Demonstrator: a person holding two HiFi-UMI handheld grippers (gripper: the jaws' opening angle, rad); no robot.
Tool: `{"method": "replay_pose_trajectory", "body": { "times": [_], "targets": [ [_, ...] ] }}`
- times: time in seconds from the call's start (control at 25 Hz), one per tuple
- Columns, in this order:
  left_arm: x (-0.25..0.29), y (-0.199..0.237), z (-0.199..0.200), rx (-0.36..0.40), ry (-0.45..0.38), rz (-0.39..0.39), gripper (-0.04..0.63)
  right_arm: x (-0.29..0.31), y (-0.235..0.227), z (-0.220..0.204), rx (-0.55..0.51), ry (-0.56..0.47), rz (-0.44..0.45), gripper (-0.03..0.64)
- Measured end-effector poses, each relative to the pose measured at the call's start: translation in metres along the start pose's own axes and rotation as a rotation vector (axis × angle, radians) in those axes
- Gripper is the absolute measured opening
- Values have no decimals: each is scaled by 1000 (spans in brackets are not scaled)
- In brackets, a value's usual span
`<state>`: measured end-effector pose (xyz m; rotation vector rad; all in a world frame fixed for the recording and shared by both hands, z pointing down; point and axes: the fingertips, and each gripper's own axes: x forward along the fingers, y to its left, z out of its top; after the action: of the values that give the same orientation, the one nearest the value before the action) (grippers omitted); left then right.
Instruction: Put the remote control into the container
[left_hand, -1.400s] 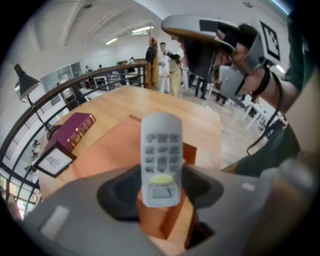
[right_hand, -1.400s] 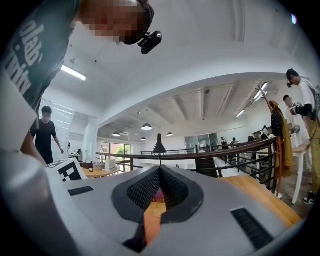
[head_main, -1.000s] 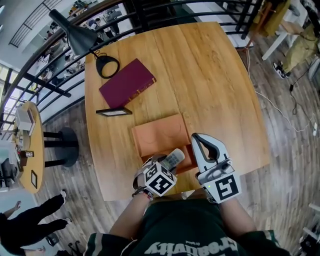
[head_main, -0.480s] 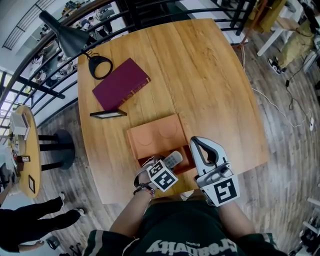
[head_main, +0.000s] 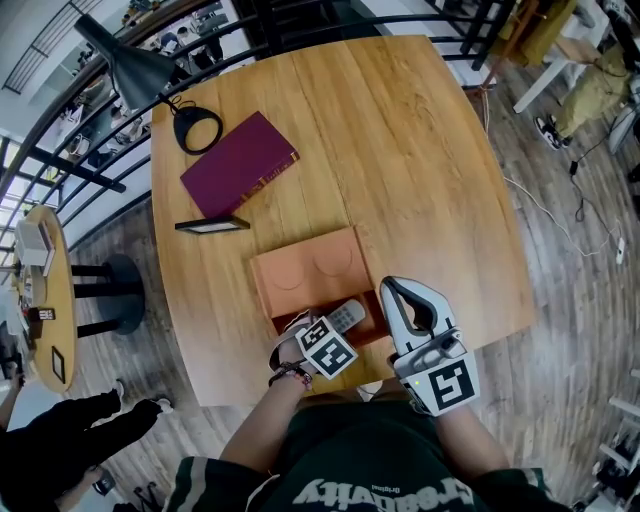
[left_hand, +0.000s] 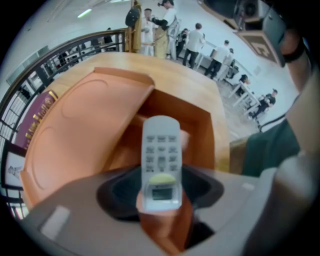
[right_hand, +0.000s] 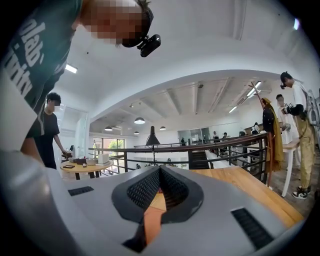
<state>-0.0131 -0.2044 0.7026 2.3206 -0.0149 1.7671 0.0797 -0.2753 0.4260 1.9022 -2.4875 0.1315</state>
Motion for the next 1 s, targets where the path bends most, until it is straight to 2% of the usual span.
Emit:
{"method": "replay_pose_trajectory", "body": {
  "times": [0.16,0.64,1.0],
  "targets": [
    [6,1,3,6,1,27,242,-1,-4,-1,1,2,-3,17],
    [9,0,4,17,-1,28,245,1,1,1,9,3,13,17],
    [10,1,1,-1,2,33,244,-4,18,35,-59,-44,66,17]
  ]
}}
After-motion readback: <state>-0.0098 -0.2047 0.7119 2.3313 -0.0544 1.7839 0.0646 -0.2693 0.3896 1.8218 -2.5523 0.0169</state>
